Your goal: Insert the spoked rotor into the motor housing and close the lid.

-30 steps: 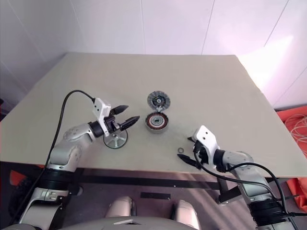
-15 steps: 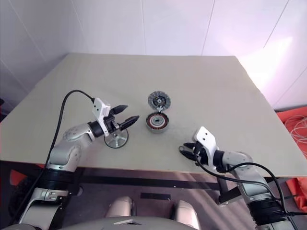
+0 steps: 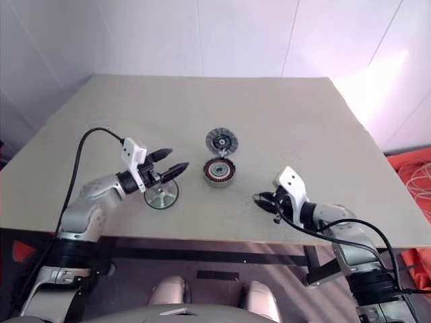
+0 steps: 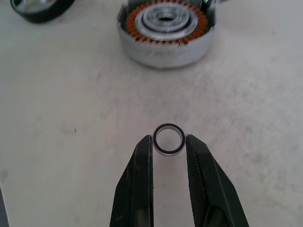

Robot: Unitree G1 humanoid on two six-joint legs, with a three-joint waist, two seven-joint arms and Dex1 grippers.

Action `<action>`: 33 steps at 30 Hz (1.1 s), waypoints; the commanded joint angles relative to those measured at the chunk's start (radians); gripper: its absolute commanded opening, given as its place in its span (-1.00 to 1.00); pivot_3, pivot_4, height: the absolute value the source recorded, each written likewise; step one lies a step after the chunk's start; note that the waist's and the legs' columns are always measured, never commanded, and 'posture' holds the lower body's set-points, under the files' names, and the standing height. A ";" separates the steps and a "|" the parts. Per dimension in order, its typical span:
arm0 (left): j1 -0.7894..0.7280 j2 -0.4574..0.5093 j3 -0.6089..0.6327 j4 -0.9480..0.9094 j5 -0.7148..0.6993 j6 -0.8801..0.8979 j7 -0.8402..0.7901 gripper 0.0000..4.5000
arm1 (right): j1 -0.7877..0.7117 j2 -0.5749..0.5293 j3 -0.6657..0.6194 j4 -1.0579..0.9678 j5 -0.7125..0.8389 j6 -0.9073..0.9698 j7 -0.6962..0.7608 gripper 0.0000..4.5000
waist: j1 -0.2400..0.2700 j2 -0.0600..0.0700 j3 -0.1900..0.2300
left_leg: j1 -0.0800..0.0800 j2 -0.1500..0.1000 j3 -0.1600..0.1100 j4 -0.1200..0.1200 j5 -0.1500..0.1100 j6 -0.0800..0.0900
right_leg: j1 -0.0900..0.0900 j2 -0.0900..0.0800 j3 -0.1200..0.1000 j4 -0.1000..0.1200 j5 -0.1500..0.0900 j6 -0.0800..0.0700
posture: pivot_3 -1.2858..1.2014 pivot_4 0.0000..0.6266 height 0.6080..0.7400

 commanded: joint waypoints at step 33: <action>0.023 0.014 0.053 -0.042 -0.037 0.005 0.004 1.00 | -0.460 0.300 0.160 0.405 -0.120 -0.047 -0.068 -0.70 | 0.001 0.000 0.000 | -0.001 0.000 0.000 0.000 0.001 -0.003 | -0.003 0.000 0.001 0.005 0.003 -0.008 | 0.03 -1.00 1.00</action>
